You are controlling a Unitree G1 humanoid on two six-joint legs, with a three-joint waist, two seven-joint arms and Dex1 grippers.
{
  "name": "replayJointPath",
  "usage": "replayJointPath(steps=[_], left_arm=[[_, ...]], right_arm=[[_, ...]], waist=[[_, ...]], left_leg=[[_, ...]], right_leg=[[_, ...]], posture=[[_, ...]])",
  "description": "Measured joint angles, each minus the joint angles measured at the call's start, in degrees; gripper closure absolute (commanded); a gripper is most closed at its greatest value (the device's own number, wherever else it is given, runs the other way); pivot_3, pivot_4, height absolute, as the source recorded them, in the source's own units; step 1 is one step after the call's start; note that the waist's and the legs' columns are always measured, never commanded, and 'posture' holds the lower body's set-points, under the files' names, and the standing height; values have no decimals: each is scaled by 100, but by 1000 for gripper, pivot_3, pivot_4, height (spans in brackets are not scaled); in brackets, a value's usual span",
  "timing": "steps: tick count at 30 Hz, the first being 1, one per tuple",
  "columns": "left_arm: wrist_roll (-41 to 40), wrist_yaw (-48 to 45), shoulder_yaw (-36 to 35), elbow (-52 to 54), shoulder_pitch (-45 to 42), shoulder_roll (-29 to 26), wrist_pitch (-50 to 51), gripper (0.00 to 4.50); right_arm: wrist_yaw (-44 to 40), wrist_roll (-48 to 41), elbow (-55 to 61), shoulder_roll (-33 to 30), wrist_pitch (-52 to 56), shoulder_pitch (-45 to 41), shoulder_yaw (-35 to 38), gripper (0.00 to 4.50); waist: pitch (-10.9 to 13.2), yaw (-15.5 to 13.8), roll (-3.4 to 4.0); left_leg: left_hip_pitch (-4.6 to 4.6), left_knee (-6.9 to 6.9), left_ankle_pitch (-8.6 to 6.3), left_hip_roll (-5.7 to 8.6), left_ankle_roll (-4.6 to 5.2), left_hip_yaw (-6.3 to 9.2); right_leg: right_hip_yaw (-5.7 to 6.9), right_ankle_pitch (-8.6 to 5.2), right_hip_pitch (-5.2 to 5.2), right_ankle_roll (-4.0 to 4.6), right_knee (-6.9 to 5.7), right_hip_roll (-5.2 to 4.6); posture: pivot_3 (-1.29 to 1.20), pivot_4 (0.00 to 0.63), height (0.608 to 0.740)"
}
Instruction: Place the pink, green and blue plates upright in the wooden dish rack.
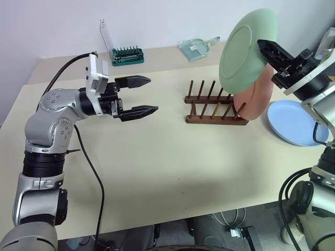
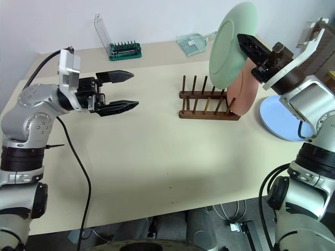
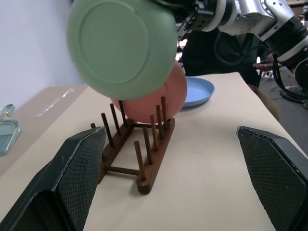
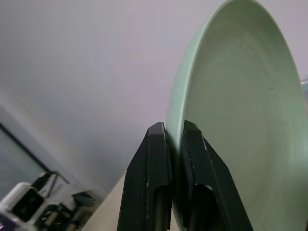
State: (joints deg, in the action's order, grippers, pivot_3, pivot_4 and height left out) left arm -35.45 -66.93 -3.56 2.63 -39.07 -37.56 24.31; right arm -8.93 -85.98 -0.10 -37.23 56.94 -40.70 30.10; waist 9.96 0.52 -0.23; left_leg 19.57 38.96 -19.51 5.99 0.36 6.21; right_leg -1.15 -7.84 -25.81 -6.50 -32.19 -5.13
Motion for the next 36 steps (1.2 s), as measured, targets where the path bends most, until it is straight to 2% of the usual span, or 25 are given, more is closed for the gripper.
replayJointPath(steps=[7, 21, 24, 31, 36], left_arm=[[1, 67, 0, 87, 0, 5, -12, 35], [5, 125, 0, 84, -3, 0, -1, 35], [36, 149, 1, 83, -5, 0, -5, 0], [135, 183, 1, 62, -44, 2, -42, 0], [196, 200, 1, 2, -137, 34, -119, 0]], right_arm=[[-312, 97, -12, -43, 80, 425, -83, 4500], [-532, 747, -141, 69, 4, 487, -316, 4500], [-548, 802, -159, 273, -71, 486, -307, 3430], [-501, 1003, -349, 257, -235, 327, -278, 25], [-667, 1279, -269, 233, -472, 257, -279, 25]], waist=[[0, 6, 0], [0, 8, 0], [0, 9, 0], [0, 5, 0], [0, 9, 0]], left_leg=[[0, 0, 0, 0, 1, 0], [-1, 0, 0, -1, 0, 0], [-1, 0, 1, -1, -2, 0], [0, 0, 1, -1, -2, 0], [-1, 0, 1, -1, -2, 0]], right_leg=[[0, 0, 0, 0, 0, 0], [0, 0, 0, 0, -1, 2], [0, 0, 0, 0, -1, 2], [0, 0, -1, 0, 0, 2], [0, 0, -1, 0, -1, 2]], posture=[[0, 150, 740], [0, 150, 740], [0, 150, 740], [0, 150, 740], [0, 150, 740]])
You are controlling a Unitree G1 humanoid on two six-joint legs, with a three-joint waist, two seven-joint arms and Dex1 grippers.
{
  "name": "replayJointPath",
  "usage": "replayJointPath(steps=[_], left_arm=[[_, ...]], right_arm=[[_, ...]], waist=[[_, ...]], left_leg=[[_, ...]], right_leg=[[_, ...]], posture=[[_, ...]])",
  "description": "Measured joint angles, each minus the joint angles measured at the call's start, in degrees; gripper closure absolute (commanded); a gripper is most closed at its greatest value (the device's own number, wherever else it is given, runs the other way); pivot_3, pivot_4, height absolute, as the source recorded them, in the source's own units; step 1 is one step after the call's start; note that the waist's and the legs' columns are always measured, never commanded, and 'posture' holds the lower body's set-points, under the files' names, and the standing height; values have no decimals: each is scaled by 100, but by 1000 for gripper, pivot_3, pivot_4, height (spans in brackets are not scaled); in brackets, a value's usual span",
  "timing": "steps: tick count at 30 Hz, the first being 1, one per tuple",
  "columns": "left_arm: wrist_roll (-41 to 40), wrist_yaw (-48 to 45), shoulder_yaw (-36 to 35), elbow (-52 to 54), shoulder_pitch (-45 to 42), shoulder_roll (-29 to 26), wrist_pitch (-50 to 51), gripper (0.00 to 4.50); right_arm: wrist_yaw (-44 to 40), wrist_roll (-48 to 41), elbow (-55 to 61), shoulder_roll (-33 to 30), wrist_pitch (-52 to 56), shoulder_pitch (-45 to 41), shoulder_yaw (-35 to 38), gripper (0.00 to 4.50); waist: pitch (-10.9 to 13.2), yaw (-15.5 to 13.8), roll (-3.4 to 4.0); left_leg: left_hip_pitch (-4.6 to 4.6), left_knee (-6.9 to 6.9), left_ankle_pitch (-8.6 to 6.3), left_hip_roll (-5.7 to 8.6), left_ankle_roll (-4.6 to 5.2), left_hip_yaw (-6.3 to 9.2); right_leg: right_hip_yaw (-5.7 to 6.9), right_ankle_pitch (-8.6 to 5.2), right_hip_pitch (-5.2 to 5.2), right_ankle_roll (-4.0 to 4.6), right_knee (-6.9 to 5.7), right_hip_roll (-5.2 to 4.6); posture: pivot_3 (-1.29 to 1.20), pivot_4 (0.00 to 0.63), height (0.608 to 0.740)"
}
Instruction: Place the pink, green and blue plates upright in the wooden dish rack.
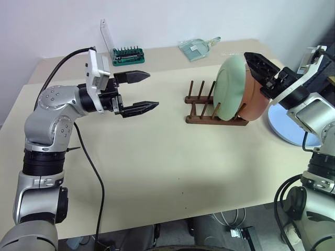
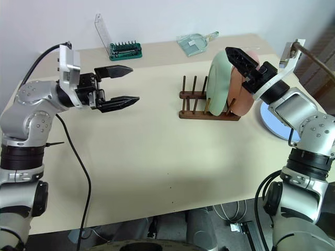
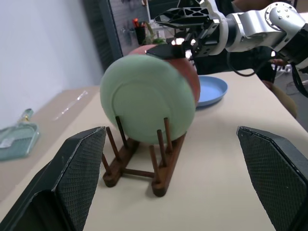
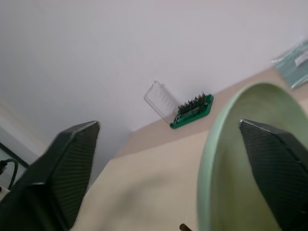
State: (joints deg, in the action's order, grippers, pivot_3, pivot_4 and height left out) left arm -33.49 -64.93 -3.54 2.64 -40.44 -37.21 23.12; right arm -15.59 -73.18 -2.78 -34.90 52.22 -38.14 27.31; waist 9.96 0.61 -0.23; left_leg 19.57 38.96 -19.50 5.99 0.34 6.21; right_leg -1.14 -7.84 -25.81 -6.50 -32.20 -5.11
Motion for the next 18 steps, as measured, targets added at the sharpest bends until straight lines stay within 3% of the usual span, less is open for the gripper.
replayJointPath(steps=[7, 10, 14, 18], left_arm=[[34, -29, 4, -28, 0, 47, 0, 0], [34, -80, 8, -28, 2, 42, 2, 0], [41, -155, 38, 7, 115, 18, -1, 0], [71, -167, 175, 78, 188, 151, -40, 0]], right_arm=[[-243, 278, 170, -70, -504, -273, 98, 25], [-845, 656, 286, -666, -860, -219, 209, 25], [-1777, 1273, 491, -1598, -1168, 599, 398, 25], [-2190, 1448, 555, -2039, -890, 1679, 809, 25]], waist=[[0, -3, 0], [2, -51, 2], [-1, -87, -1], [0, -128, 3]], left_leg=[[0, 0, 0, 0, 0, 0], [4, 0, 0, 2, 0, 1], [-4, 2, -1, 1, 1, -2], [-9, 7, -9, -1, 15, -6]], right_leg=[[0, 0, 0, 0, 0, 0], [3, -1, 0, -1, 4, 0], [4, -1, 12, -2, 9, 1], [2, -2, 18, -1, 7, -2]], posture=[[0, 150, 740], [0, 150, 740], [0, 150, 740], [0, 150, 740]])
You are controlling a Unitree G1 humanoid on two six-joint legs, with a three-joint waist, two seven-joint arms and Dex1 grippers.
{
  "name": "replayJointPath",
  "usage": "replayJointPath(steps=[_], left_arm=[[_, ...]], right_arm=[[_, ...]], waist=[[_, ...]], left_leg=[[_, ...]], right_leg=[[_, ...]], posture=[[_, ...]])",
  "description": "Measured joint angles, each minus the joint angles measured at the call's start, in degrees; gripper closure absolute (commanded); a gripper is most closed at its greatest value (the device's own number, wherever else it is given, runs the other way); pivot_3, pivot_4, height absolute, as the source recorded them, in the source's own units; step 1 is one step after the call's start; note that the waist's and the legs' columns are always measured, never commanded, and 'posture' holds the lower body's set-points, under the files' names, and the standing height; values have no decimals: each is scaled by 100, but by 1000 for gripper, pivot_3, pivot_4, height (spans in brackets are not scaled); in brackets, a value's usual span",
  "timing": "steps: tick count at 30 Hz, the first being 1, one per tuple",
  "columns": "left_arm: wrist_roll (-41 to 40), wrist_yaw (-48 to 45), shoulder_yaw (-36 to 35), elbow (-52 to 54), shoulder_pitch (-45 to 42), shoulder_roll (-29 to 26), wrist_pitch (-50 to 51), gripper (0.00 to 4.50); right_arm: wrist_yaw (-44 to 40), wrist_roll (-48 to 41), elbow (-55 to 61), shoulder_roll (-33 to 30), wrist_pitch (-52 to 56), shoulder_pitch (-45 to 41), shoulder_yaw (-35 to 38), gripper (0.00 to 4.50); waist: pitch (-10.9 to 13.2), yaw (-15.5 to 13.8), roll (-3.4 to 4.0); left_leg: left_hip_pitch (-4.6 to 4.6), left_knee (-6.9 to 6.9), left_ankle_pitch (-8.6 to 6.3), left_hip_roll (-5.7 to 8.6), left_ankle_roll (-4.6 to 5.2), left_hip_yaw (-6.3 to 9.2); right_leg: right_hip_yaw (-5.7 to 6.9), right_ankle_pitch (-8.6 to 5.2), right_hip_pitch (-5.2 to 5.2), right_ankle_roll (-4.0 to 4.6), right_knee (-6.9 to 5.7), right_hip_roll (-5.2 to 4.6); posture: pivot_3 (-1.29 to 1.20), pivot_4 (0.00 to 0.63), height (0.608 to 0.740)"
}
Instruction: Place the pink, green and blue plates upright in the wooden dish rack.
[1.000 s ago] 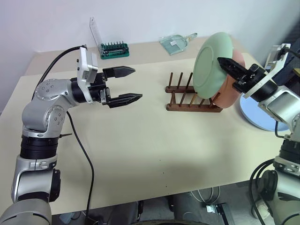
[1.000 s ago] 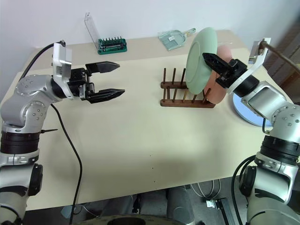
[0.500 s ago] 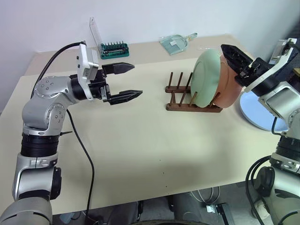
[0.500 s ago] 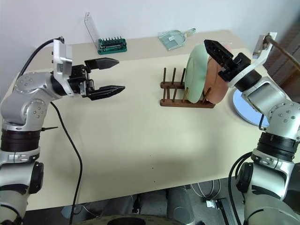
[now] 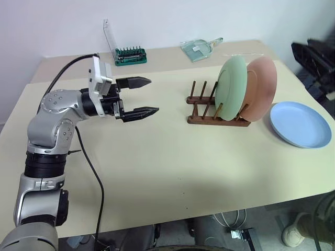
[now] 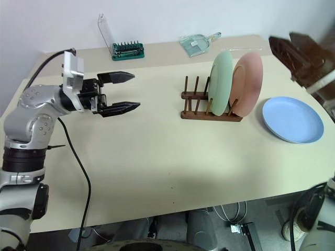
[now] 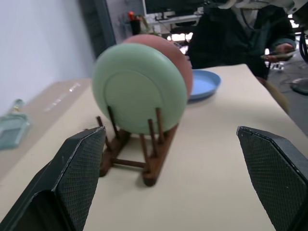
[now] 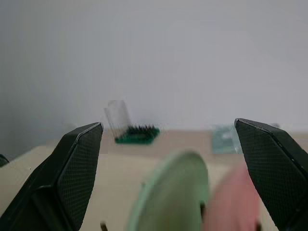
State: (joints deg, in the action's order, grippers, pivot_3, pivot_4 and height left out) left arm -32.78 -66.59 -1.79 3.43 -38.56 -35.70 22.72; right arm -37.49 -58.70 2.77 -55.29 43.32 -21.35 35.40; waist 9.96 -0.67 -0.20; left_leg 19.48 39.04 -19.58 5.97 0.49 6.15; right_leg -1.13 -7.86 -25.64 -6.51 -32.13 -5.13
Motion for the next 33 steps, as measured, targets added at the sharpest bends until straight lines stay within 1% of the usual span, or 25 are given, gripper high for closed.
replayJointPath(steps=[2, 3, 5, 7, 8, 10, 13, 17, 22, 27, 30, 32, 33], left_arm=[[6, -1, 34, 4, 4, 14, -48, 0], [10, 10, 24, -36, -2, 23, -66, 0], [13, -3, 52, -79, -49, 97, -92, 0], [20, -45, 74, -91, -77, 149, -150, 0], [31, -74, 86, -105, -82, 166, -192, 0], [80, -139, 129, -140, -97, 227, -234, 0], [108, -229, 213, -220, -167, 236, -255, 0], [89, -397, 275, -211, -181, 201, -180, 0], [42, -492, 291, 91, -150, 47, -46, 0], [1, -366, 265, 268, -4, -29, 86, 0], [-34, -311, 261, 346, 73, -41, 162, 0], [-41, -296, 261, 389, 72, -42, 172, 0], [-41, -290, 260, 393, 72, -44, 177, 0]], right_arm=[[-397, 482, 277, -395, -14, 1118, 200, 25], [-559, 621, 355, -391, 28, 1567, 314, 25], [-606, 608, 387, -328, 175, 1813, 575, 25], [-708, 904, 521, -428, 50, 2178, 705, 25], [-714, 1180, 582, -498, -25, 2389, 633, 25], [-542, 1845, 587, -596, -157, 2649, 209, 25], [-246, 2286, 375, -503, -131, 2510, -359, 25], [-190, 2551, 167, -395, -120, 2121, -874, 25], [58, 3222, -793, -262, -398, 1348, -1535, 25], [14, 3796, -1609, -156, -842, 1083, -2065, 25], [-37, 3930, -2055, 39, -937, 856, -2191, 822], [-13, 4027, -2325, 53, -960, 679, -2201, 1717], [-2, 4058, -2389, 53, -971, 649, -2197, 2345]], waist=[[-2, -51, -1], [0, -31, -5], [-1, 2, 14], [-3, 26, 17], [-2, 31, 13], [-3, 33, 11], [-3, 28, 12], [-1, 8, 13], [-1, -9, 13], [-1, 6, 13], [-1, 12, 13], [-2, 16, 16], [-2, 16, 15]], left_leg=[[-1, -1, 0, -4, 0, 13], [-3, 2, -1, -6, 0, 11], [-8, 9, -1, 2, 2, -12], [-14, 8, -2, -3, 4, -18], [-14, 9, -2, -11, 3, -18], [-14, 9, -1, -11, 2, -20], [-13, 10, 5, -10, -9, -22], [-12, 10, 5, -10, -9, -20], [-11, 10, 7, -9, -13, -16], [-11, 10, 8, -8, -14, -14], [-12, 10, 8, -8, -14, -14], [-13, 10, 8, -7, -14, -16], [-13, 9, 8, -8, -14, -15]], right_leg=[[18, -2, 11, 0, 3, 4], [15, -1, 13, -1, 4, 5], [-7, 0, 12, -3, 6, -2], [-10, -2, 16, -4, 4, 2], [-9, -2, 17, -4, 5, 8], [-8, -2, 17, -4, 5, 9], [-9, -2, 15, -3, 5, 8], [-9, -2, 14, -3, 6, 8], [-7, -1, 14, -2, 7, 8], [-7, -1, 15, -2, 6, 8], [-7, -1, 15, -2, 6, 8], [-8, -1, 15, -1, 6, 8], [-7, -1, 15, -1, 6, 9]], posture=[[0, 150, 740], [0, 150, 740], [0, 150, 740], [0, 150, 740], [0, 150, 740], [0, 150, 740], [0, 150, 740], [0, 150, 740], [0, 150, 740], [0, 150, 740], [0, 150, 740], [0, 150, 740], [0, 150, 740]])
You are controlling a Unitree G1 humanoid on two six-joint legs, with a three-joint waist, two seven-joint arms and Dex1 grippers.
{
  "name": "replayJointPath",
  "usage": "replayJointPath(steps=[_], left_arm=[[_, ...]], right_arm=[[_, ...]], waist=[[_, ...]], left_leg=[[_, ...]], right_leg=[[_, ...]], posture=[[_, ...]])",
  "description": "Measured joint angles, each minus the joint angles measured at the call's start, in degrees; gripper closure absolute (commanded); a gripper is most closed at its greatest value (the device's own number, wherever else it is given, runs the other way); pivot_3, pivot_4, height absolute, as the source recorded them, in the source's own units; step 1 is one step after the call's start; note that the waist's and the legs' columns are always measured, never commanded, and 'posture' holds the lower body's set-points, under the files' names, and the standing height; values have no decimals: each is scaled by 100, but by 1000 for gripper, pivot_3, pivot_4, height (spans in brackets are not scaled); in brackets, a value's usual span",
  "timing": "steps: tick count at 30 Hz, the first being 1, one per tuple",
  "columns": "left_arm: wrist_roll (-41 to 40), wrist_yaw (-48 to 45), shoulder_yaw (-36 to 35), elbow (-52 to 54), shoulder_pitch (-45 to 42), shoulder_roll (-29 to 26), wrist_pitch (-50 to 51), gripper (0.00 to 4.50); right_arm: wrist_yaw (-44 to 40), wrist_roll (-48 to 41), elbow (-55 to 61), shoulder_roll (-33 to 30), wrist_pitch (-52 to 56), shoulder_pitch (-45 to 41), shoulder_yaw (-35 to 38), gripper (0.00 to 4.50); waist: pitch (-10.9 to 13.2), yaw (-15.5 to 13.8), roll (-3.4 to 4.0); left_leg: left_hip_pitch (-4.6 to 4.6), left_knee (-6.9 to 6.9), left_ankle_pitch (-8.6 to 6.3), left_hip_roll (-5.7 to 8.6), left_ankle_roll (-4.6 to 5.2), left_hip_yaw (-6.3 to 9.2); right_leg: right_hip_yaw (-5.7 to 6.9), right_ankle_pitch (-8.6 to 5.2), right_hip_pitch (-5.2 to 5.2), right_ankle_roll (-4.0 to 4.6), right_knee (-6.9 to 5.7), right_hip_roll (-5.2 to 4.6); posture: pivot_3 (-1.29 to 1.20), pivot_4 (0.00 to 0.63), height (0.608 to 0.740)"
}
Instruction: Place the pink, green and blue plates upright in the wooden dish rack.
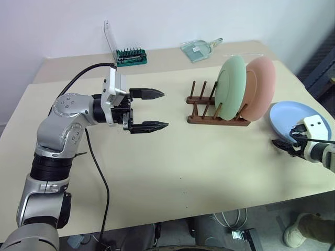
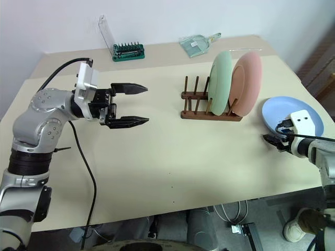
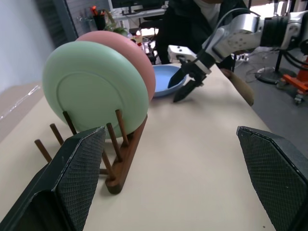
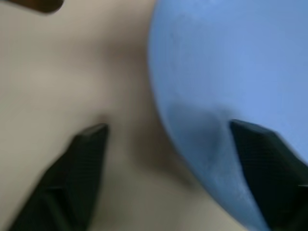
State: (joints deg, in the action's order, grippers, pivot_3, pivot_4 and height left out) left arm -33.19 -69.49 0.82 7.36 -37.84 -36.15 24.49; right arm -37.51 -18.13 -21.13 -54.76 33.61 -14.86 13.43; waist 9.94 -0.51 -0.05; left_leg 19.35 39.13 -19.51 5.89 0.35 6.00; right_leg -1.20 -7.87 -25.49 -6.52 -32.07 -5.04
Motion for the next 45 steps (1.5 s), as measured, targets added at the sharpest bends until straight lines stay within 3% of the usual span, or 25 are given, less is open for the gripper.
replayJointPath(steps=[4, 5, 12, 16, 21, 27, 32, 38, 45], left_arm=[[0, 51, 0, 2, 0, -2, 23, 0], [0, 69, 0, 2, 0, -1, 22, 0], [1, 126, -1, -65, -26, 16, 23, 0], [18, 198, -6, -208, -133, 80, -30, 0], [46, 332, -18, -408, -262, 187, -154, 0], [155, 436, -200, -571, -211, 185, -387, 0], [236, 396, -389, -1095, -88, 150, -646, 0], [347, 176, -391, -1157, 64, -20, -779, 0], [347, 252, -400, -881, 176, -22, -766, 0]], right_arm=[[20, 119, -113, 1, -85, -120, 5, 4268], [53, 155, -102, 0, -147, -166, 35, 4476], [579, 428, -157, 49, -594, -467, 197, 4476], [1079, 262, -212, 278, -1187, -1548, 717, 4476], [879, -1193, 889, 876, -973, -3017, 1377, 4476], [690, -2742, 2052, 1563, -33, -3500, 1318, 4476], [1612, -4647, 2536, 2558, 761, -4363, 1385, 4476], [2365, -6012, 2285, 3082, 1370, -4050, 1498, 4476], [2636, -6289, 2198, 3237, 1731, -2967, 1262, 4476]], waist=[[0, -17, 0], [0, -17, 0], [0, -8, 1], [8, 64, 29], [9, 134, 29], [10, 104, 24], [9, 125, 29], [8, 86, 24], [8, 134, 28]], left_leg=[[1, 0, 0, 2, 0, 0], [1, 0, 0, 2, 0, 1], [1, 0, 2, 4, -3, 2], [2, -3, 4, 3, -8, -3], [2, -15, 5, -8, -11, 10], [9, -9, 1, 6, -3, 21], [15, -19, 7, 0, -15, 24], [24, -11, 1, 15, -3, 25], [25, -17, 3, 12, -5, 19]], right_leg=[[0, 0, 0, 0, 0, -1], [0, 0, 1, -1, 0, -1], [0, 0, 1, -1, 1, -2], [-3, 1, -5, -1, 0, -1], [2, 1, -7, 0, -1, 8], [8, 2, -8, 0, -1, -7], [7, 1, -31, 4, -15, 0], [7, 2, -28, 2, -12, -13], [5, 2, -41, 2, -15, -11]], posture=[[0, 150, 740], [0, 150, 740], [0, 150, 740], [0, 150, 740], [0, 150, 740], [0, 150, 740], [0, 150, 740], [0, 150, 740], [0, 150, 740]])
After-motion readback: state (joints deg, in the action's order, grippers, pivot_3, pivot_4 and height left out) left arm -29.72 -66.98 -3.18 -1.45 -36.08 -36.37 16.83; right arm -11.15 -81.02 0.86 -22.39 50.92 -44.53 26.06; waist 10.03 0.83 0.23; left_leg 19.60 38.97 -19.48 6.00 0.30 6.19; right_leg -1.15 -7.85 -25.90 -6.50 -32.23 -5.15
